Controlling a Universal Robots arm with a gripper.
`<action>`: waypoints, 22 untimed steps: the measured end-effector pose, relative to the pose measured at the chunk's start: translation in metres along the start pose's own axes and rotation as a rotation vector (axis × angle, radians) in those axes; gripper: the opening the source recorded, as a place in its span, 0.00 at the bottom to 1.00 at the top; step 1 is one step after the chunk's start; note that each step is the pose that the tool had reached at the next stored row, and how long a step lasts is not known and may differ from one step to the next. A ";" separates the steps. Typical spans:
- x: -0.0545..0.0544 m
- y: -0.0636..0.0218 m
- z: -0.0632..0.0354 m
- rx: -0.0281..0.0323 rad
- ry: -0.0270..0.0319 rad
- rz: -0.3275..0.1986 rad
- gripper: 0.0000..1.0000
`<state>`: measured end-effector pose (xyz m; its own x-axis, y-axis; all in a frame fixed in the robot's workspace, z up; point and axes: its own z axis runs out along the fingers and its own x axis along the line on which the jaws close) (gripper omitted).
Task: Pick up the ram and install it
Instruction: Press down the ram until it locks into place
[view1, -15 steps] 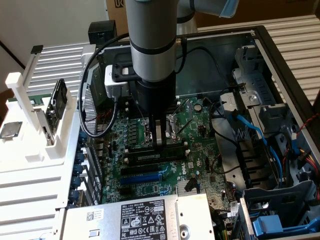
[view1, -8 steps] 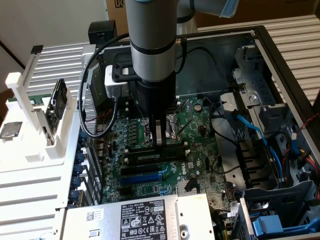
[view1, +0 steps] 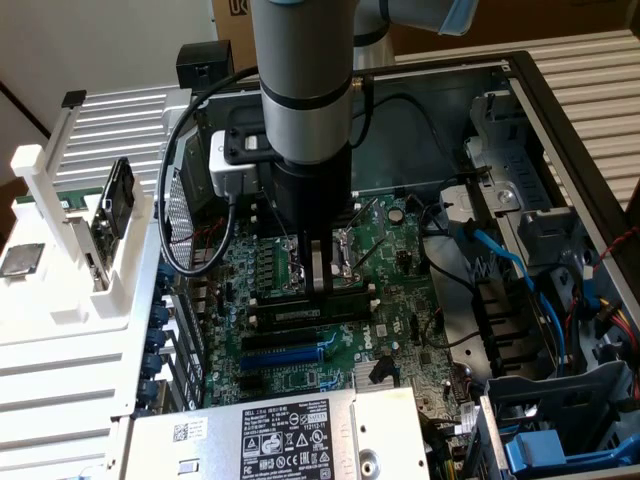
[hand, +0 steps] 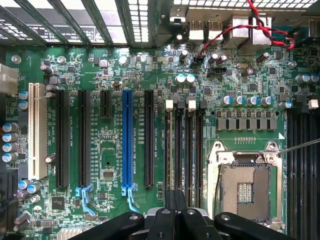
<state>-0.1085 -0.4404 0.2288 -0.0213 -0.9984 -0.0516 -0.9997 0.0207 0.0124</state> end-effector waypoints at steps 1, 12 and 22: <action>0.000 0.0000 0.0004 0.0001 -0.0001 0.000 0.10; 0.000 0.0003 0.0012 0.0002 -0.0003 0.000 0.10; 0.000 0.0010 -0.0047 0.0003 -0.0002 0.000 0.10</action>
<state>-0.1094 -0.4403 0.2335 -0.0216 -0.9984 -0.0518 -0.9997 0.0210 0.0122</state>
